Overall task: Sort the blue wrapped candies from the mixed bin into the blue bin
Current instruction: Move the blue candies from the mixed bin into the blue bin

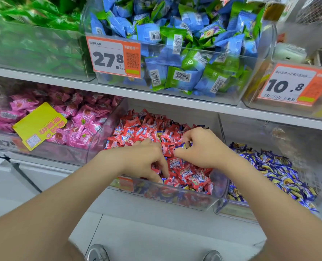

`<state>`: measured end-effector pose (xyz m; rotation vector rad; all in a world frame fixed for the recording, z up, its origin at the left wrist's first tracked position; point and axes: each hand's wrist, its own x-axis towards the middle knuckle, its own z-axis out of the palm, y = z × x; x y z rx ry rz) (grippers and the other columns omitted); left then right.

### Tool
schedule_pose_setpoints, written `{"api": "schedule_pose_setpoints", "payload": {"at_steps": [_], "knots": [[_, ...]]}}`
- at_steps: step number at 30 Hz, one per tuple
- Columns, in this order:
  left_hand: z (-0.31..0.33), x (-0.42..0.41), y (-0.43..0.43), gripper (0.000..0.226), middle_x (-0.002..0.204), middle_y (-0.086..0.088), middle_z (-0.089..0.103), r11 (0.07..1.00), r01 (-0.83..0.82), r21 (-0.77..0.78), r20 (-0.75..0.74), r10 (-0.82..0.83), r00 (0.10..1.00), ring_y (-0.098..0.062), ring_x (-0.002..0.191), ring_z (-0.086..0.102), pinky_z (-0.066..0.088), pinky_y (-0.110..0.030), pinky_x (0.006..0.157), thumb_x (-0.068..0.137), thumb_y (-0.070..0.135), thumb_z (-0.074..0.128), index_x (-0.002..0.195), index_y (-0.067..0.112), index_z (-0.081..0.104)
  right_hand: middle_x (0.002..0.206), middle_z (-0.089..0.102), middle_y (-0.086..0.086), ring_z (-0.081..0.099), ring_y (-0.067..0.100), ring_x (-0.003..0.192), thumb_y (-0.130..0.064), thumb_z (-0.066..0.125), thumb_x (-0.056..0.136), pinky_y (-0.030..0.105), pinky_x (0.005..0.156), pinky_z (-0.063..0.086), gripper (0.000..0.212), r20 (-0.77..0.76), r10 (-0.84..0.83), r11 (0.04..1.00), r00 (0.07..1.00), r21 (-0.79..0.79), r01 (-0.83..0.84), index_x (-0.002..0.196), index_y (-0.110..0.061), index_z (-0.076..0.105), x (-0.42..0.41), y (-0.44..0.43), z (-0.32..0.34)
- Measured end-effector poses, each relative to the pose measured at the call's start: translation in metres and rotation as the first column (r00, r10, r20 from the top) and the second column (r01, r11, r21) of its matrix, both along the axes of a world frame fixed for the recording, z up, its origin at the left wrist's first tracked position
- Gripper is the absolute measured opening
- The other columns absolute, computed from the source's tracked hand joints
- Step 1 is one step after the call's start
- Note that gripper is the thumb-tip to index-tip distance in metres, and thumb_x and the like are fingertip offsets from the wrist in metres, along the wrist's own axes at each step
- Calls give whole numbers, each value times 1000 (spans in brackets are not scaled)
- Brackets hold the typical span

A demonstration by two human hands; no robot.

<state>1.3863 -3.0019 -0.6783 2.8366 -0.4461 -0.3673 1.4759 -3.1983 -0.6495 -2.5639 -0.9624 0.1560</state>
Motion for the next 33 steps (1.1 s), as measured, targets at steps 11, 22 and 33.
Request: {"api": "schedule_pose_setpoints", "payload": {"at_steps": [11, 22, 33], "knots": [[6, -2, 5, 28, 92, 13, 61, 985, -79, -151, 93, 94, 991, -4, 96, 51, 44, -41, 92, 88, 49, 78, 78, 26, 68, 78, 72, -27, 65, -2, 75, -28, 75, 83, 30, 78, 57, 11, -193, 342, 866, 920, -315, -388, 87, -33, 83, -7, -21, -2], [14, -10, -3, 9, 70, -3, 46, 884, -231, -405, 48, 273, 961, -16, 61, 35, 35, -40, 60, 102, 20, 47, 101, 22, 38, 66, 56, -11, 58, 18, 74, -17, 67, 86, 29, 59, 45, 14, -142, 420, 709, 896, -565, -422, 85, -23, 80, -17, 4, -16], [14, 1, -17, 18, 63, 17, 54, 869, -163, -468, -81, 141, 987, -4, 53, 43, 36, -21, 53, 104, 48, 57, 104, 33, 65, 76, 70, -6, 63, 13, 70, -44, 63, 100, 29, 69, 49, 25, -58, 274, 960, 960, -38, -277, 82, -28, 70, 1, -36, 12]]}}
